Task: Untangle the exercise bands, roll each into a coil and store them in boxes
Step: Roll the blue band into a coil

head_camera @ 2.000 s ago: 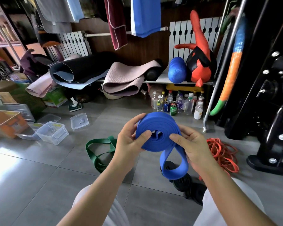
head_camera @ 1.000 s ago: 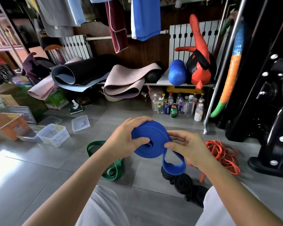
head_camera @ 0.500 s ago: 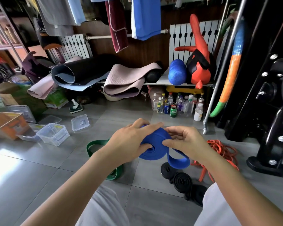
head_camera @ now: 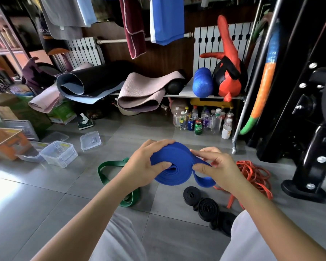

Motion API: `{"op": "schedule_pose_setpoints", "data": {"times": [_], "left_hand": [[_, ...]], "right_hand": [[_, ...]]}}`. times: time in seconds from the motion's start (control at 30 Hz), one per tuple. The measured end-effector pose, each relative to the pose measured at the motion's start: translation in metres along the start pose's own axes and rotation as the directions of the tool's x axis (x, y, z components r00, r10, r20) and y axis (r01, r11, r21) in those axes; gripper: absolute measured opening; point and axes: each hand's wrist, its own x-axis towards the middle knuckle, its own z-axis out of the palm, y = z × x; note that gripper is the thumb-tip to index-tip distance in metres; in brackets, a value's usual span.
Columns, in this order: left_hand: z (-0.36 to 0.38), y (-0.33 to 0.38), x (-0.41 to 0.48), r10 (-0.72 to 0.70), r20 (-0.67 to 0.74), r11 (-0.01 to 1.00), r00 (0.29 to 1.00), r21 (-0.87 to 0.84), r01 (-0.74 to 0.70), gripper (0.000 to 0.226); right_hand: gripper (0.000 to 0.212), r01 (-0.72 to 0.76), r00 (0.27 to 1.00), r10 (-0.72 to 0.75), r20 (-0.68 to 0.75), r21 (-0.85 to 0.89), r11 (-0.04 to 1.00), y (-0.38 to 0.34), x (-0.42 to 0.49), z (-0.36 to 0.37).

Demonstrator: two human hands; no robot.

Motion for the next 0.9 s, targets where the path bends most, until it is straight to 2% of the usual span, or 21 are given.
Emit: {"op": "schedule_pose_setpoints", "data": {"times": [0.1, 0.23, 0.33, 0.4, 0.47, 0.53, 0.73, 0.83, 0.9], "left_hand": [[0.003, -0.001, 0.000, -0.033, -0.049, 0.997, 0.998, -0.071, 0.029, 0.061], [0.007, 0.000, 0.001, -0.059, -0.120, 0.985, 0.991, -0.166, 0.038, 0.059], [0.006, 0.002, 0.002, -0.089, -0.170, 0.966, 0.981, -0.253, 0.044, 0.057], [0.004, 0.005, 0.003, -0.093, -0.192, 0.957, 0.977, -0.286, 0.034, 0.057], [0.001, 0.009, 0.003, -0.091, -0.187, 0.949, 0.978, -0.315, 0.028, 0.057], [-0.002, 0.012, 0.004, -0.076, -0.170, 0.951, 0.982, -0.307, 0.021, 0.058], [-0.011, 0.022, 0.006, -0.059, -0.161, 0.953, 0.985, -0.302, 0.008, 0.060], [-0.010, 0.026, 0.011, -0.121, -0.243, 0.936, 0.963, -0.351, 0.029, 0.062], [-0.008, 0.028, 0.018, -0.209, -0.325, 0.911, 0.922, -0.408, 0.063, 0.054]], "right_hand": [[0.044, 0.013, 1.000, -0.014, -0.024, -0.038, 0.999, 0.002, 0.002, 0.002], [0.045, -0.015, 0.999, 0.018, -0.028, 0.116, 0.993, 0.001, 0.001, 0.008], [0.043, -0.028, 0.997, 0.039, -0.061, 0.168, 0.985, -0.001, 0.001, 0.011], [0.038, -0.052, 0.994, 0.072, -0.084, 0.222, 0.974, -0.003, 0.001, 0.010], [0.031, -0.083, 0.994, 0.100, -0.047, 0.282, 0.956, -0.007, 0.001, 0.009], [0.025, -0.093, 0.995, 0.099, -0.007, 0.275, 0.957, -0.012, 0.002, 0.007], [0.022, -0.070, 0.995, 0.082, -0.052, 0.199, 0.977, -0.021, 0.006, 0.008], [0.020, -0.076, 0.994, 0.090, -0.053, 0.223, 0.972, -0.027, 0.010, 0.006], [0.016, -0.096, 0.992, 0.113, -0.058, 0.241, 0.966, -0.031, 0.016, 0.002]]}}
